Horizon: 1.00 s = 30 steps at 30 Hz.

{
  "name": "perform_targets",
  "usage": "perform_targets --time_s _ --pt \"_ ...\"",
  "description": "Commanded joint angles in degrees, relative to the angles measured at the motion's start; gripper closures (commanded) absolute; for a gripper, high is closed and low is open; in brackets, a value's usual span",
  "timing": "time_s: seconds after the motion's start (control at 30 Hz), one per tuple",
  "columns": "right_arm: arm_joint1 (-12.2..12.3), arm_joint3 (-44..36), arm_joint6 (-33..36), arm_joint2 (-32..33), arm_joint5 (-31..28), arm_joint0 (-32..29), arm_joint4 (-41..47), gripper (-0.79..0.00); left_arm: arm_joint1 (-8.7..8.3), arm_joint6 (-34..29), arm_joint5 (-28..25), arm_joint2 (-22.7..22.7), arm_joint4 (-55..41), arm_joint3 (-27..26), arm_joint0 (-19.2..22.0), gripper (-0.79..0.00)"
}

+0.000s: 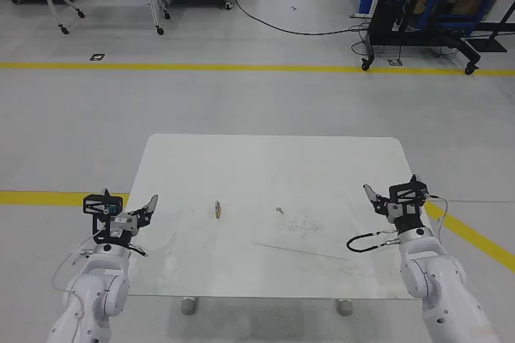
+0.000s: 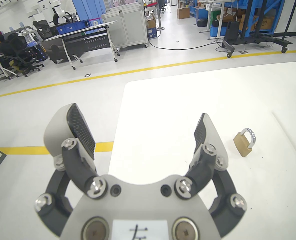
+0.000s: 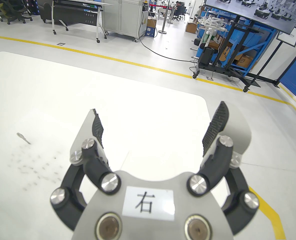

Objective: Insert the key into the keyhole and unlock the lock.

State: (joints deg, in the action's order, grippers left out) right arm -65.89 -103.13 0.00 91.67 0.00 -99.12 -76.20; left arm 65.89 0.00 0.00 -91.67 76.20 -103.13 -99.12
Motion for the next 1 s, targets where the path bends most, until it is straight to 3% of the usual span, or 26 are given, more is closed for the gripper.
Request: perform_targets --time_s 0.0,0.3,0.37,0.53,0.7,0.97 --pt "0.00 0.00 0.00 0.00 0.00 0.00 0.00 -0.785 0.00 0.00 0.00 0.00 0.00 0.00 0.00 -0.785" --pt "0.10 0.42 0.90 -0.52 -1.39 0.57 -1.63 -0.785 0.00 0.00 0.00 0.00 0.00 0.00 0.00 -0.785" --pt "0.03 2.20 5.40 -1.32 -0.28 3.96 -3.15 -0.785 0.00 0.00 0.00 0.00 0.00 0.00 0.00 -0.785" --pt "-0.32 6.49 9.61 -6.29 -7.39 11.23 -1.30 -0.785 0.00 0.00 0.00 0.00 0.00 0.00 0.00 -0.785" --pt "-1.09 10.82 16.72 -12.62 -6.00 18.03 -5.92 -0.785 0.00 0.00 0.00 0.00 0.00 0.00 0.00 -0.785" --pt "-1.16 11.01 17.00 -12.92 -5.66 18.27 -5.88 -0.785 0.00 0.00 0.00 0.00 0.00 0.00 0.00 -0.785"
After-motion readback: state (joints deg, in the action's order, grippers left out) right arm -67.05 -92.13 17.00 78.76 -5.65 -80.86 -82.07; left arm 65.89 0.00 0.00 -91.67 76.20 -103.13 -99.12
